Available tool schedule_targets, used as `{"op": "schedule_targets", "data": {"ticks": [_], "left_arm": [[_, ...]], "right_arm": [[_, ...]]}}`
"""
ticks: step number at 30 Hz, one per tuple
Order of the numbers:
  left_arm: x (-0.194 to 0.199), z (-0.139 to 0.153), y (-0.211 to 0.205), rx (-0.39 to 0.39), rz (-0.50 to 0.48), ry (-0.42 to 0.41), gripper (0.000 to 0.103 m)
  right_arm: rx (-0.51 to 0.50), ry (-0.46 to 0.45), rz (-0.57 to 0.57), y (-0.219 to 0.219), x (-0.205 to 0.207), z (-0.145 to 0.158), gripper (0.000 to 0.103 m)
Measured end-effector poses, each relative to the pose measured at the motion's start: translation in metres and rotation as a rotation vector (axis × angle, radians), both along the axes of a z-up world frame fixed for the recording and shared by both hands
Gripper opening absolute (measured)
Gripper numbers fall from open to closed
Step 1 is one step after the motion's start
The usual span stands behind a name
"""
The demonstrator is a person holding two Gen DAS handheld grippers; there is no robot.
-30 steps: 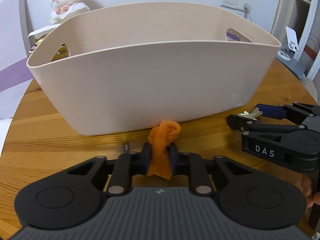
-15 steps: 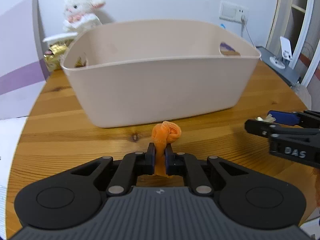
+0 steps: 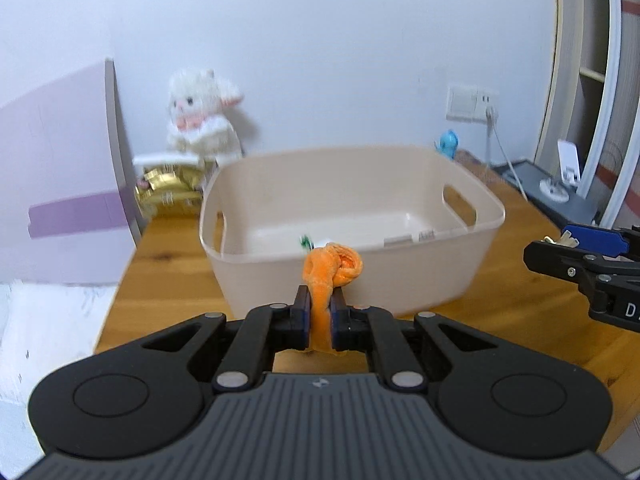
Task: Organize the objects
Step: 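Carry both items into the basket and open both grippers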
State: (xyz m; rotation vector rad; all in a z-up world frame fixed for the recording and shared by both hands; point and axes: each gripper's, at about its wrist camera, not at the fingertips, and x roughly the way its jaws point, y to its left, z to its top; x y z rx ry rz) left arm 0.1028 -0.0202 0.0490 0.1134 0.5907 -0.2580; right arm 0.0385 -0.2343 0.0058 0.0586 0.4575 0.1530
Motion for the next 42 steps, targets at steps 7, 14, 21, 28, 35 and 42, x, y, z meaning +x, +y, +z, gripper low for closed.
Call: {"op": "schedule_targets", "data": {"ticks": [7, 14, 21, 28, 35, 42], "left_arm": [[0.026, 0.022, -0.008, 0.005, 0.009, -0.042, 0.011], [0.075, 0.015, -0.018, 0.024, 0.033, -0.008, 0.011], [0.120, -0.010, -0.020, 0.039, 0.064, 0.078, 0.011], [0.145, -0.038, -0.031, 0.061, 0.052, 0.194, 0.011], [0.154, -0.052, -0.035, 0.098, 0.071, 0.248, 0.014], [0.150, -0.043, -0.032, 0.074, 0.099, 0.225, 0.073]], "right_arm": [[-0.022, -0.075, 0.005, 0.003, 0.014, 0.025, 0.054], [-0.026, -0.089, -0.005, 0.008, 0.053, 0.032, 0.054], [-0.015, -0.003, -0.019, 0.010, 0.103, 0.010, 0.054], [-0.048, 0.080, -0.048, 0.013, 0.138, -0.023, 0.054], [-0.104, 0.148, -0.043, 0.015, 0.150, -0.047, 0.054], [-0.091, 0.128, -0.049, 0.009, 0.142, -0.039, 0.071]]}}
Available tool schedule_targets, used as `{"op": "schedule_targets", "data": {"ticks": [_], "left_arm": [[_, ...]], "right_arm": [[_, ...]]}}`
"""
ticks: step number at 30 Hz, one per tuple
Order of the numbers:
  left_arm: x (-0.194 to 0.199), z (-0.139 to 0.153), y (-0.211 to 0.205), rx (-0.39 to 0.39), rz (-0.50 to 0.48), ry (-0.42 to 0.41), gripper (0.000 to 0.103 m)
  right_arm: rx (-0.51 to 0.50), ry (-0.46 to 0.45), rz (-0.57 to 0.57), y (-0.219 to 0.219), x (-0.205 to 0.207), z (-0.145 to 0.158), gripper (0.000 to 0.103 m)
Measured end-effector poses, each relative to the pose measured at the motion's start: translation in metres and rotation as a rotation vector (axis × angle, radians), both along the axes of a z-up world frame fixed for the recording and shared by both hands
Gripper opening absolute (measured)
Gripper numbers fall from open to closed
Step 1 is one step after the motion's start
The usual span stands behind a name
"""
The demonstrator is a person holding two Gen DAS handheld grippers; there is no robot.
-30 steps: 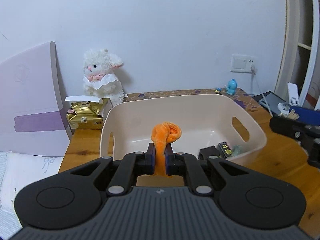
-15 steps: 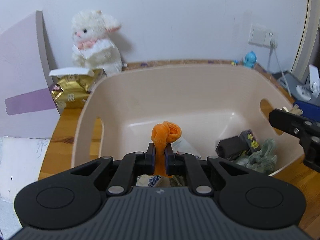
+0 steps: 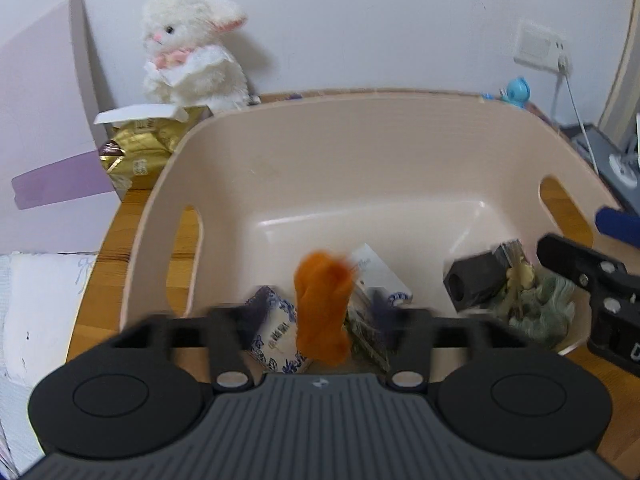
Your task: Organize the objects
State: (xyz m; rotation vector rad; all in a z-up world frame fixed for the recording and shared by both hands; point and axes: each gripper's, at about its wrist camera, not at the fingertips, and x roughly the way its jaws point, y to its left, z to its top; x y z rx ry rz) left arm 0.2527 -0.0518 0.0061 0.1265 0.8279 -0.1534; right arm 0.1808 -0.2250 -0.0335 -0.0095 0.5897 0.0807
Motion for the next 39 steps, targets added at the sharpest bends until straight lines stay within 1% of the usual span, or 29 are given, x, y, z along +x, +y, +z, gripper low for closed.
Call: {"op": "schedule_targets", "data": {"ticks": [1, 3, 6, 13, 17, 22, 28, 34, 39], "left_arm": [[-0.002, 0.004, 0.002, -0.018, -0.003, -0.015, 0.073], [-0.005, 0.010, 0.004, -0.032, 0.012, -0.032, 0.081], [-0.012, 0.020, 0.009, -0.050, 0.030, -0.061, 0.086], [-0.034, 0.038, 0.015, -0.062, 0.033, -0.103, 0.086], [-0.055, 0.046, 0.020, -0.053, 0.033, -0.140, 0.086], [-0.080, 0.054, 0.029, -0.055, 0.034, -0.169, 0.086], [-0.115, 0.065, 0.038, -0.054, 0.016, -0.202, 0.086], [-0.154, 0.070, 0.045, -0.044, -0.008, -0.230, 0.086], [-0.183, 0.071, 0.054, -0.064, -0.022, -0.240, 0.086]], "right_arm": [[0.007, -0.005, 0.000, -0.001, -0.002, 0.002, 0.072], [0.016, -0.014, 0.000, -0.003, -0.008, 0.007, 0.075], [0.020, -0.034, -0.002, -0.005, -0.017, 0.016, 0.078], [0.021, -0.068, 0.006, -0.004, -0.043, 0.035, 0.080], [0.033, -0.070, 0.001, -0.005, -0.060, 0.040, 0.086], [0.054, -0.064, 0.006, -0.005, -0.080, 0.046, 0.086], [0.048, -0.075, 0.017, -0.004, -0.111, 0.053, 0.087], [0.061, -0.088, 0.047, -0.005, -0.142, 0.059, 0.092], [0.051, -0.096, 0.051, 0.000, -0.170, 0.060, 0.095]]}}
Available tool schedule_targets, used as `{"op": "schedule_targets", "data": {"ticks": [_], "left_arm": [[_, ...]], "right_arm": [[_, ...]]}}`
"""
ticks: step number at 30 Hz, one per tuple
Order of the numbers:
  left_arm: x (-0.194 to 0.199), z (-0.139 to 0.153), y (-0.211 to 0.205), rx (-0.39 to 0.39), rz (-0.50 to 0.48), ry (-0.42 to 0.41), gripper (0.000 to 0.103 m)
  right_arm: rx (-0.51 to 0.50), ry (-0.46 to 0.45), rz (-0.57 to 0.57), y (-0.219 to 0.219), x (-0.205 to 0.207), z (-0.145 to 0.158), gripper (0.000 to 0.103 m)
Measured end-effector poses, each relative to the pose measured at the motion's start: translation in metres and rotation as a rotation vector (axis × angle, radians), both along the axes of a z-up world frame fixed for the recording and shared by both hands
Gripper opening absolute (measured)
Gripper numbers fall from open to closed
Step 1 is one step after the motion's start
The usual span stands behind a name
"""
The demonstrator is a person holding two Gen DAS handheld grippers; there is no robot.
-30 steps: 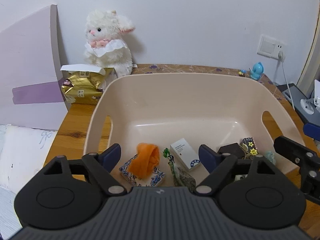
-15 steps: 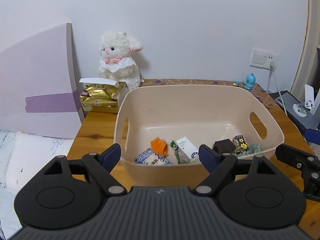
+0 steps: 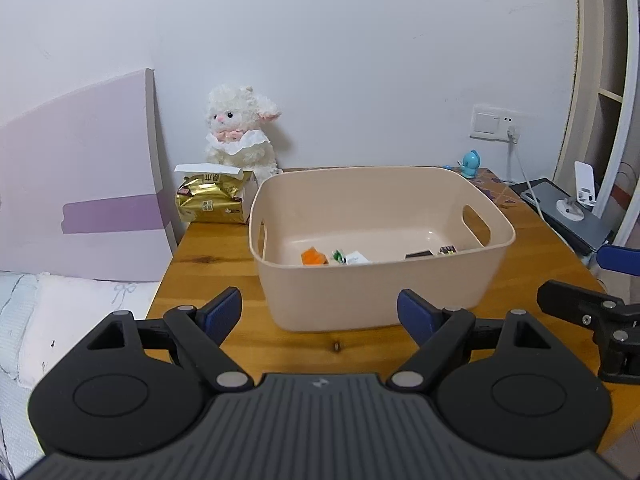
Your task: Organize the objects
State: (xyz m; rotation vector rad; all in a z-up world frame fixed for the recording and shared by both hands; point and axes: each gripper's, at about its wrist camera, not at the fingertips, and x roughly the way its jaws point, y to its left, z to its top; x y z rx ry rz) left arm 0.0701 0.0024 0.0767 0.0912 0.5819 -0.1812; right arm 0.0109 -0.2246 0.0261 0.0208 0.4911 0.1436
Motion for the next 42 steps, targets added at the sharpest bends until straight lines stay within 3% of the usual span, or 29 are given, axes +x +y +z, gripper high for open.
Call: {"op": "schedule_targets", "data": {"ticks": [6, 17, 23, 42], "left_arm": [[-0.035, 0.000, 0.005, 0.035, 0.001, -0.029, 0.087], [-0.078, -0.007, 0.024, -0.021, 0.038, -0.004, 0.088], [-0.100, -0.009, 0.030, -0.009, 0.048, -0.006, 0.088], [-0.146, -0.013, 0.018, -0.003, 0.004, 0.000, 0.089]], "right_arm": [[0.005, -0.005, -0.005, 0.007, -0.033, -0.001, 0.097], [0.030, -0.002, -0.008, 0.011, -0.080, -0.004, 0.103], [0.065, 0.030, -0.011, 0.007, -0.094, -0.011, 0.103], [0.015, 0.018, -0.009, 0.008, -0.132, -0.011, 0.103]]}}
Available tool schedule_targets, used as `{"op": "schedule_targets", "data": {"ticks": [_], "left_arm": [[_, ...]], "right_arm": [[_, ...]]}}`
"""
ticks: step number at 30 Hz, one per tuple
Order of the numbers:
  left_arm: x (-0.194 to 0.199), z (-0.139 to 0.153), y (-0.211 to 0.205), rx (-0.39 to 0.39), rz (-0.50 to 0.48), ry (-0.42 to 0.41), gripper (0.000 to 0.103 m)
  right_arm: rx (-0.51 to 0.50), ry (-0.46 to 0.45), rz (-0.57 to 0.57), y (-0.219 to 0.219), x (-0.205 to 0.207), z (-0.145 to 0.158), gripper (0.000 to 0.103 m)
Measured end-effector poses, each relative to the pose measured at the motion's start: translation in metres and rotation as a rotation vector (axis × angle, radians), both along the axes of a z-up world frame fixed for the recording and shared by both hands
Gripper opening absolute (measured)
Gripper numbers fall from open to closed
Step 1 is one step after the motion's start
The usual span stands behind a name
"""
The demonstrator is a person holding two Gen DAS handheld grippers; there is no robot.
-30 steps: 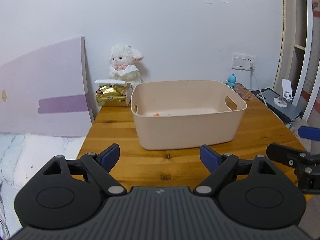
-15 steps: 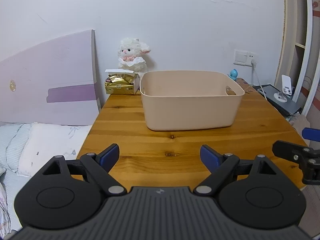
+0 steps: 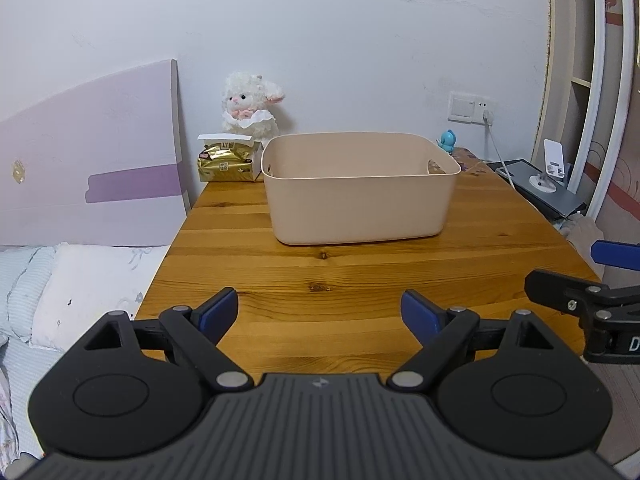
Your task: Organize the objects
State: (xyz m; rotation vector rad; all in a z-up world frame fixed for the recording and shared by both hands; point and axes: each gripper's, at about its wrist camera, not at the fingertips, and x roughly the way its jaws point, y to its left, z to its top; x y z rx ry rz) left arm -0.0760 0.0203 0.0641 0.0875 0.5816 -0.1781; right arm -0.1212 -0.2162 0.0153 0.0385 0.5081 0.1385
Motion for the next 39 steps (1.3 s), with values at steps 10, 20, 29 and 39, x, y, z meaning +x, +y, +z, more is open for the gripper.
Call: {"op": "schedule_targets", "data": {"ticks": [10, 20, 29, 39], "left_arm": [[-0.005, 0.002, 0.001, -0.006, -0.008, -0.009, 0.092], [-0.002, 0.000, 0.001, 0.002, 0.004, 0.007, 0.093], [0.005, -0.005, 0.005, -0.007, 0.019, 0.022, 0.095], [0.020, -0.010, 0.005, 0.019, 0.043, 0.036, 0.100]], "right_arm": [[-0.020, 0.000, 0.008, 0.004, -0.002, 0.003, 0.103], [-0.020, 0.017, 0.005, 0.004, 0.003, -0.001, 0.103], [-0.011, 0.058, 0.015, 0.002, 0.015, -0.011, 0.103], [-0.008, 0.108, 0.042, 0.005, 0.037, -0.021, 0.103]]}}
